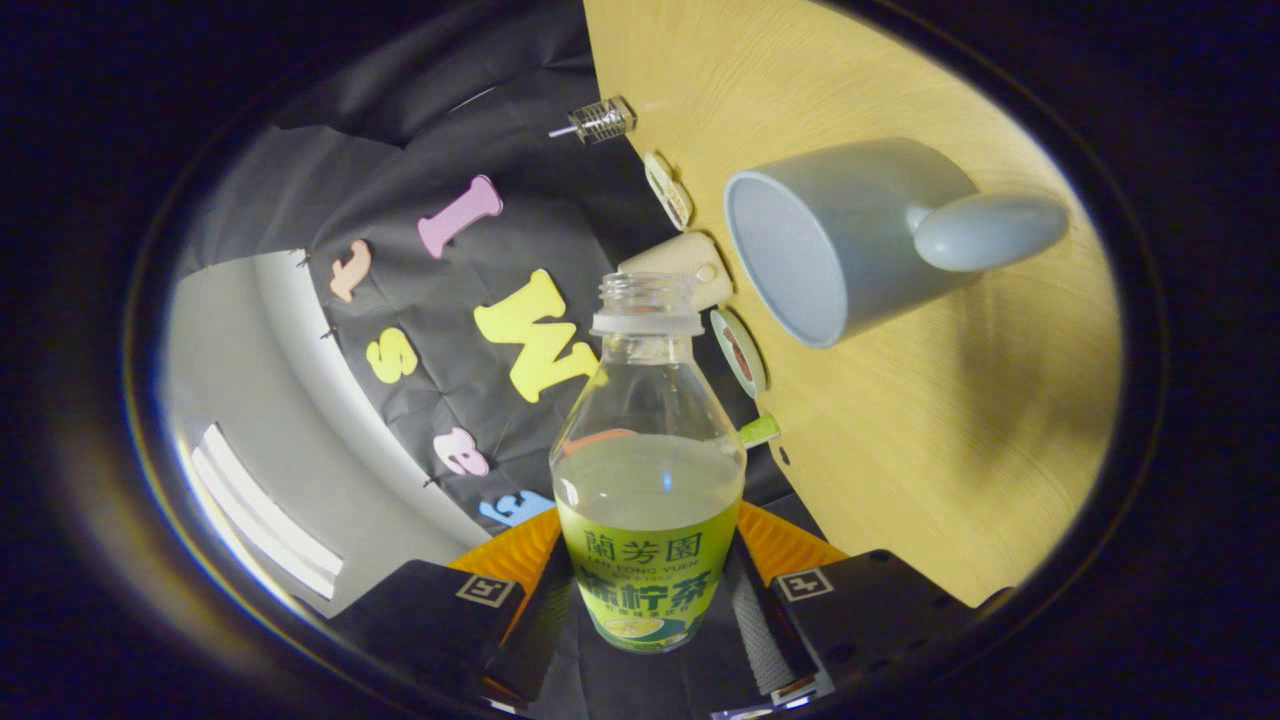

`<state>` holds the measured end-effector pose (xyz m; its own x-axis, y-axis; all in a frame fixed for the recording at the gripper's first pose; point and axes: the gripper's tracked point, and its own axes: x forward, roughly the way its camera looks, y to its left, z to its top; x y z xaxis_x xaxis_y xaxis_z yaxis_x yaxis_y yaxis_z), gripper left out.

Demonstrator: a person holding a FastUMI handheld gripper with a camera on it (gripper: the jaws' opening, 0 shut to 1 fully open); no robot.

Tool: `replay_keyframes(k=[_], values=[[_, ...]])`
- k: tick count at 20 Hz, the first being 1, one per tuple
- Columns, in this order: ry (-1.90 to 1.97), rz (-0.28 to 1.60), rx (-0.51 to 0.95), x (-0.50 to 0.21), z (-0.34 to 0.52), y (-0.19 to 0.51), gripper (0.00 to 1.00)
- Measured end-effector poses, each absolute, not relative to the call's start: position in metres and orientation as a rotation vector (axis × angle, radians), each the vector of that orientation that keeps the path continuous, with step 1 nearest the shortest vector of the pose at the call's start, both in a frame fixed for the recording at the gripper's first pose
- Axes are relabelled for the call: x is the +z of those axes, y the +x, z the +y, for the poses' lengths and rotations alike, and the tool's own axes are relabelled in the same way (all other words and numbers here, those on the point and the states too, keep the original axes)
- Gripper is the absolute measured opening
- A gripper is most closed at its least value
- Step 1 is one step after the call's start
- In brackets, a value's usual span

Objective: Take the bottle from table, then pour the juice into the cup, finally place the bottle on the coaster

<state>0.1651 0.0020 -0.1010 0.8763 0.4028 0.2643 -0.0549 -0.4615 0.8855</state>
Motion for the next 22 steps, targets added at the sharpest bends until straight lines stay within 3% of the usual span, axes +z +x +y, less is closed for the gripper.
replay_keyframes(k=[22], values=[[1.323,0.234,0.336,-0.113,-0.006,0.174,0.8]])
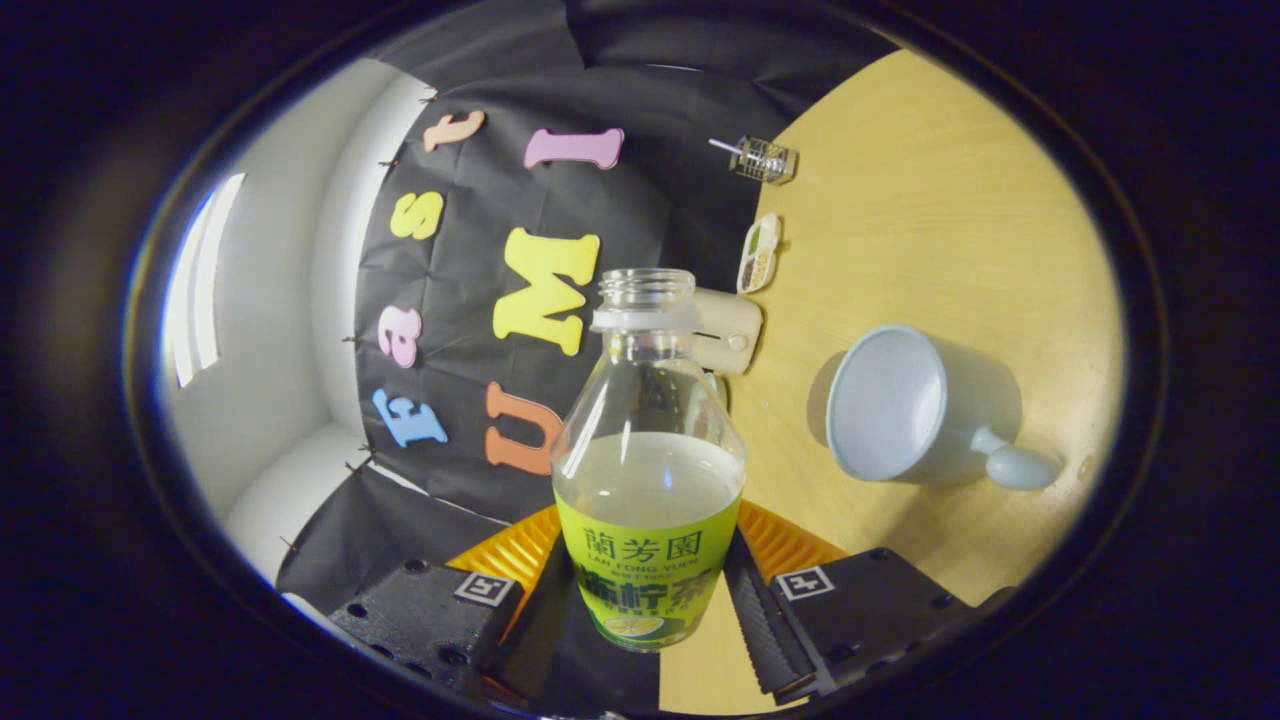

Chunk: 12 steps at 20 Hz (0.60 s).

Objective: Take the bottle from table, then pour the juice into the cup, finally place the bottle on the coaster

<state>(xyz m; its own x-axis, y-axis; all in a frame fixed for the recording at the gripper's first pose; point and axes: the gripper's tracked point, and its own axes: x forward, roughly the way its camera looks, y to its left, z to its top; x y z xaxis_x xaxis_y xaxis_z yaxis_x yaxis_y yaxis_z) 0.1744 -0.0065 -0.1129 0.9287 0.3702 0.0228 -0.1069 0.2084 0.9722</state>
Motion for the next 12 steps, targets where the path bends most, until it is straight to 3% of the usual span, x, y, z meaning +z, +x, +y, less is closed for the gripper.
replay_keyframes(k=[12], values=[[0.899,0.25,0.212,-0.1209,-0.0036,0.1695,0.8]])
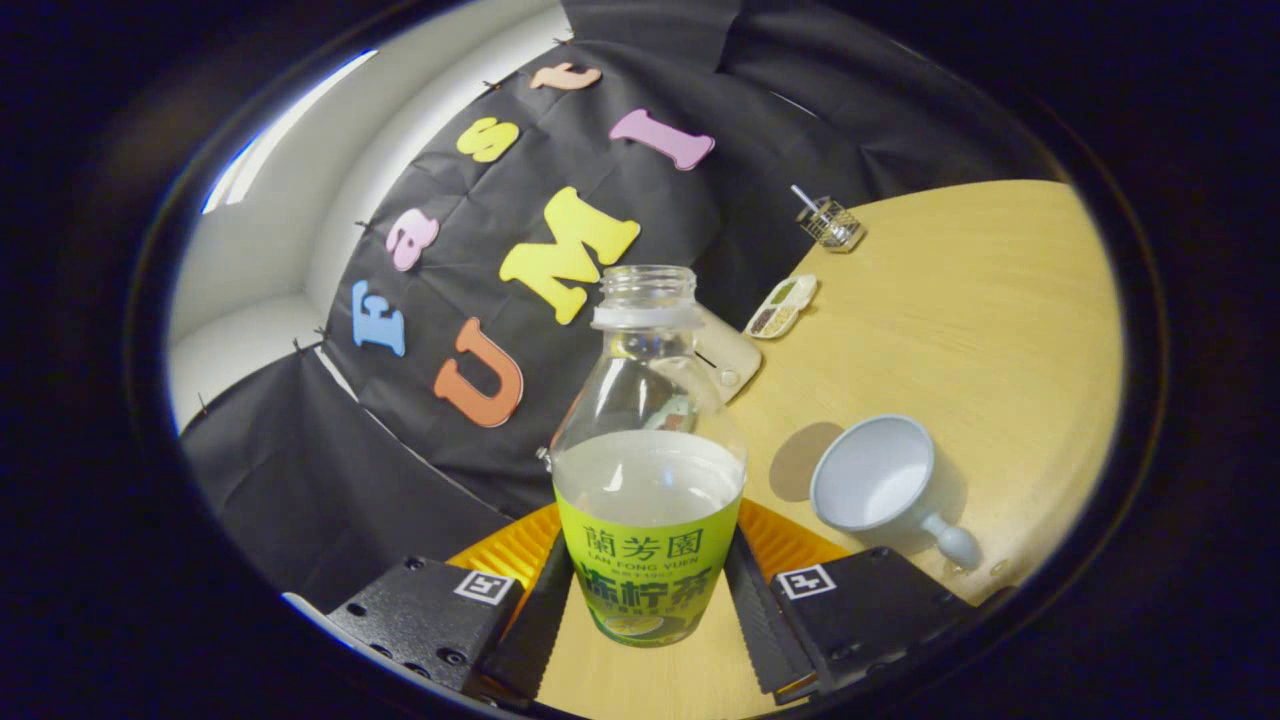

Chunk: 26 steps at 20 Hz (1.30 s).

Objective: Take the bottle from table, then pour the juice into the cup, finally place the bottle on the coaster

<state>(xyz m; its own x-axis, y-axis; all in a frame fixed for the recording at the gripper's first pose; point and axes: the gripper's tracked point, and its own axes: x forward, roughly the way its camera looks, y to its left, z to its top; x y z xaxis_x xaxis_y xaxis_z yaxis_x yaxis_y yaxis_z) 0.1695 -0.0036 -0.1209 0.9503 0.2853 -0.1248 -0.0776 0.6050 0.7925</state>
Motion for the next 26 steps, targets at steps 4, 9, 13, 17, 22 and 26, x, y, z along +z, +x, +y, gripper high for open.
replay_keyframes(k=[4,9,13,17,22,26], values=[[0.761,0.222,0.182,-0.114,-0.005,0.164,0.8],[0.549,0.232,0.118,-0.12,-0.012,0.157,0.8],[0.355,0.23,0.039,-0.113,-0.025,0.15,0.81],[0.262,0.16,0.024,-0.093,-0.024,0.157,0.81],[0.225,0.156,-0.012,-0.1,-0.027,0.186,0.81],[0.157,0.164,-0.003,-0.104,-0.02,0.218,0.81]])
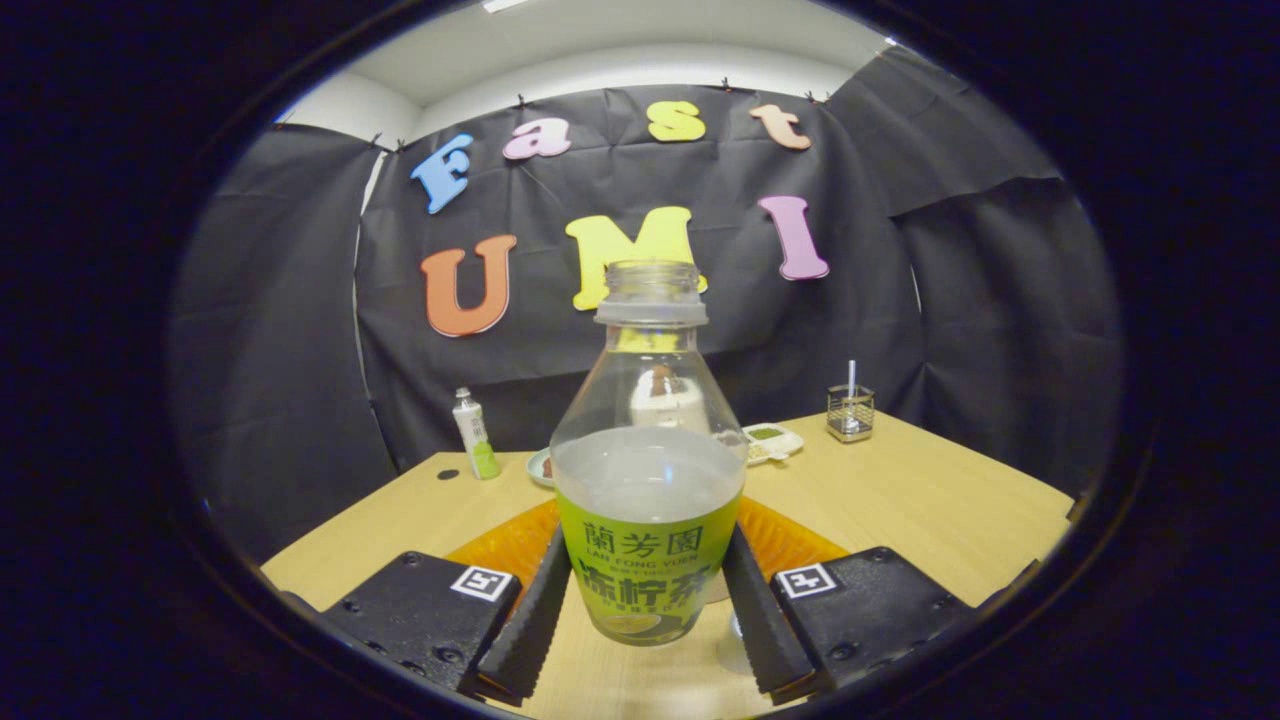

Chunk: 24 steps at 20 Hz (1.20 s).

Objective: Take the bottle from table, then pour the juice into the cup, finally place the bottle on the coaster

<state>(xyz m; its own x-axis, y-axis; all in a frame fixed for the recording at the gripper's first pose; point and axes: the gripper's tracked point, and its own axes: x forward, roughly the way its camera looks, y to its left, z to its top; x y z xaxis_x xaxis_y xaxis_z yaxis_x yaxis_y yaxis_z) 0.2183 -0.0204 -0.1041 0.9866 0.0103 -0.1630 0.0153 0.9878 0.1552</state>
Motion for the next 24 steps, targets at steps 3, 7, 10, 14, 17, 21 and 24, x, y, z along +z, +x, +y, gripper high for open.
replay_keyframes(k=[3,7,10,14,17,21,24], values=[[0.092,0.195,-0.015,-0.113,-0.022,0.245,0.81],[0.072,0.217,-0.011,-0.125,-0.023,0.279,0.81],[0.024,0.257,-0.027,-0.137,-0.028,0.303,0.82],[-0.024,0.263,-0.051,-0.141,-0.032,0.325,0.82],[-0.074,0.286,-0.073,-0.148,-0.036,0.335,0.83],[-0.075,0.311,-0.111,-0.155,-0.041,0.341,0.83],[-0.05,0.317,-0.134,-0.161,-0.043,0.343,0.82]])
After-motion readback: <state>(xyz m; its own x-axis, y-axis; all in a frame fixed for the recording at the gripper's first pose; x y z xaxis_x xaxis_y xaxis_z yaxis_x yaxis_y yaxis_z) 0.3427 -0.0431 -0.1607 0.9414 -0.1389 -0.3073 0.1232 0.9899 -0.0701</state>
